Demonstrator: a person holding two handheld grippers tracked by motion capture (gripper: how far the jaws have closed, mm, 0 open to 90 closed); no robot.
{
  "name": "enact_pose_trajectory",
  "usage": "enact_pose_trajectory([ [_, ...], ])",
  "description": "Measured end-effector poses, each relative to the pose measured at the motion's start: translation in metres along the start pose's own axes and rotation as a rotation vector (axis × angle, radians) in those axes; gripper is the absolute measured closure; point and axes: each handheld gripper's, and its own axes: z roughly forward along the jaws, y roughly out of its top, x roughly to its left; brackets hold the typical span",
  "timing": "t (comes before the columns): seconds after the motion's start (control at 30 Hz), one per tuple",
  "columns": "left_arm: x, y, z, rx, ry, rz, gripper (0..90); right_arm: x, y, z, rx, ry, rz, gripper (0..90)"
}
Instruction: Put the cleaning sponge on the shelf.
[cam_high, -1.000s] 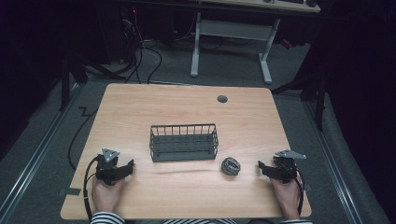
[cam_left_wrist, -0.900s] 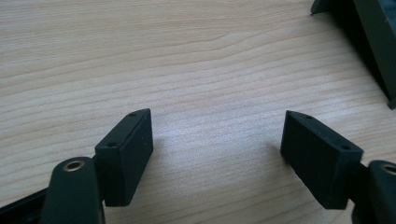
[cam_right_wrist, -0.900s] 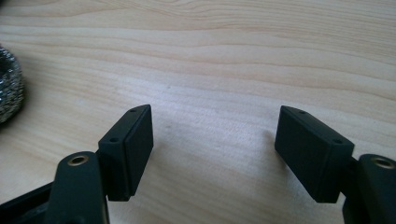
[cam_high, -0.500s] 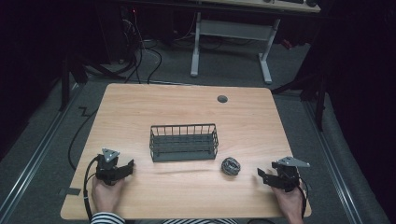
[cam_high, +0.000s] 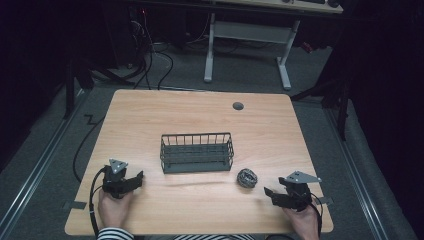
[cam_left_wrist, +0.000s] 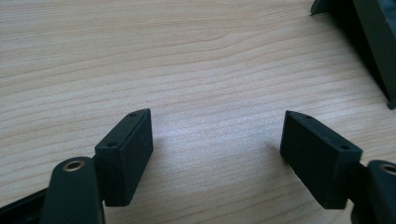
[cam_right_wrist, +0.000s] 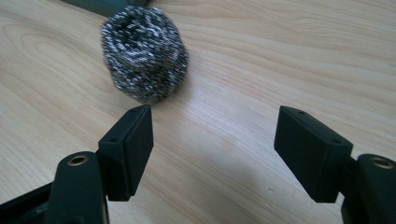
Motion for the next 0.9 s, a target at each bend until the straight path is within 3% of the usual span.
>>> enact_pose_trajectory([
  [0.3, 0.000, 0.000, 0.000, 0.000, -0.003, -0.002, 25.9, 0.019, 0.020, 0.012, 0.025, 0.056, -0.084, 27.1],
  [0.9, 0.001, 0.000, 0.000, -0.001, -0.007, -0.006, 25.9, 0.034, 0.046, 0.039, 0.086, 0.086, -0.149, 25.7],
])
